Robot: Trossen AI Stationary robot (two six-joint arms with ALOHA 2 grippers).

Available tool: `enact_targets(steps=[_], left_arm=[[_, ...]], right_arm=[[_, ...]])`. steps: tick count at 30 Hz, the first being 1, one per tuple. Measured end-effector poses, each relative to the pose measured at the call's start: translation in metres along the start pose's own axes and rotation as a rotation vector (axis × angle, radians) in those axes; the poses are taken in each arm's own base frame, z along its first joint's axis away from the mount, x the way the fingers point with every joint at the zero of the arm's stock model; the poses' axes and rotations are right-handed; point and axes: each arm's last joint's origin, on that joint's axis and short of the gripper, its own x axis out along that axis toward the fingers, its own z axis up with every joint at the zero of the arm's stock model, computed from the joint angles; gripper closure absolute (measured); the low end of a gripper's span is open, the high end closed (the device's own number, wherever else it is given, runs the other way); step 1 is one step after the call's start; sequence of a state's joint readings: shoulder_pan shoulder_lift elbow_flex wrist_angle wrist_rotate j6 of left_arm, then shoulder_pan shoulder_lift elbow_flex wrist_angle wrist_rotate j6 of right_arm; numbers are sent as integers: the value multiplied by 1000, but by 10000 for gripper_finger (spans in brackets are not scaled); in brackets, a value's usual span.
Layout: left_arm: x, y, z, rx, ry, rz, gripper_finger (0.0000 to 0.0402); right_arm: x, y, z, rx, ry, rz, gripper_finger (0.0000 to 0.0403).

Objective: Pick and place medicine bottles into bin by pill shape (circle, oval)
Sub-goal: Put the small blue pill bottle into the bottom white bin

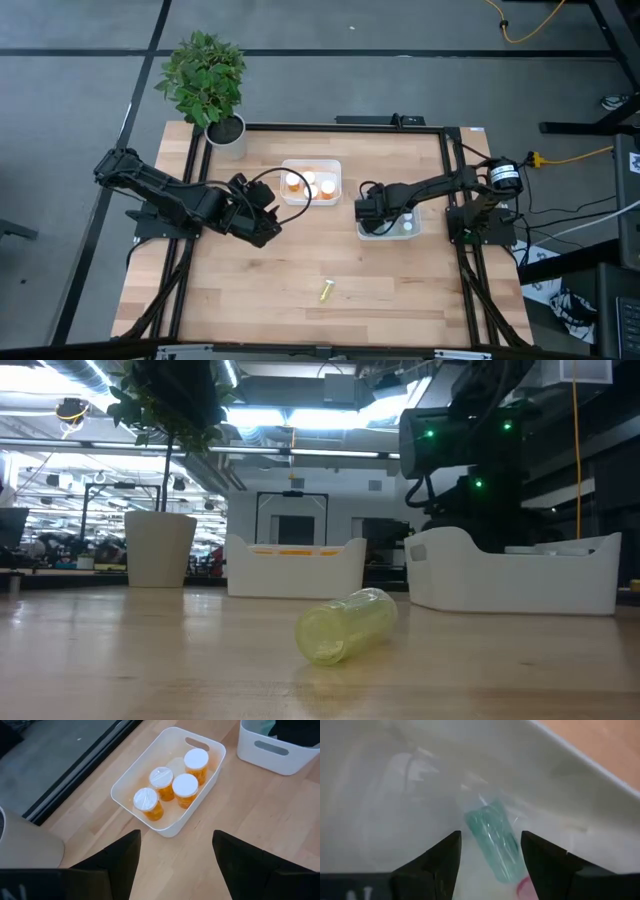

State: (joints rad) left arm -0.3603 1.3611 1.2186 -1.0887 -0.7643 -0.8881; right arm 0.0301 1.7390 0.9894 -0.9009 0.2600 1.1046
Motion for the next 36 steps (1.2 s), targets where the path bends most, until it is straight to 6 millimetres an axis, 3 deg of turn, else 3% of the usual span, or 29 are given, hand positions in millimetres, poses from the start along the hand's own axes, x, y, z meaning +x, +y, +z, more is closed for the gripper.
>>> enact_targets(steps=[5, 17, 27, 36], left_arm=[[0, -1, 0, -6, -4, -5, 159], [0, -1, 0, -5, -4, -5, 159], [0, -1, 0, -5, -4, -5, 159], [0, -1, 0, -4, -4, -5, 159]], right_arm=[[0, 1, 1, 4, -4, 8, 208], [-1, 1, 1, 16, -12, 15, 307], [-19, 7, 9, -88, -24, 15, 305], [-53, 13, 15, -256, -10, 17, 304]])
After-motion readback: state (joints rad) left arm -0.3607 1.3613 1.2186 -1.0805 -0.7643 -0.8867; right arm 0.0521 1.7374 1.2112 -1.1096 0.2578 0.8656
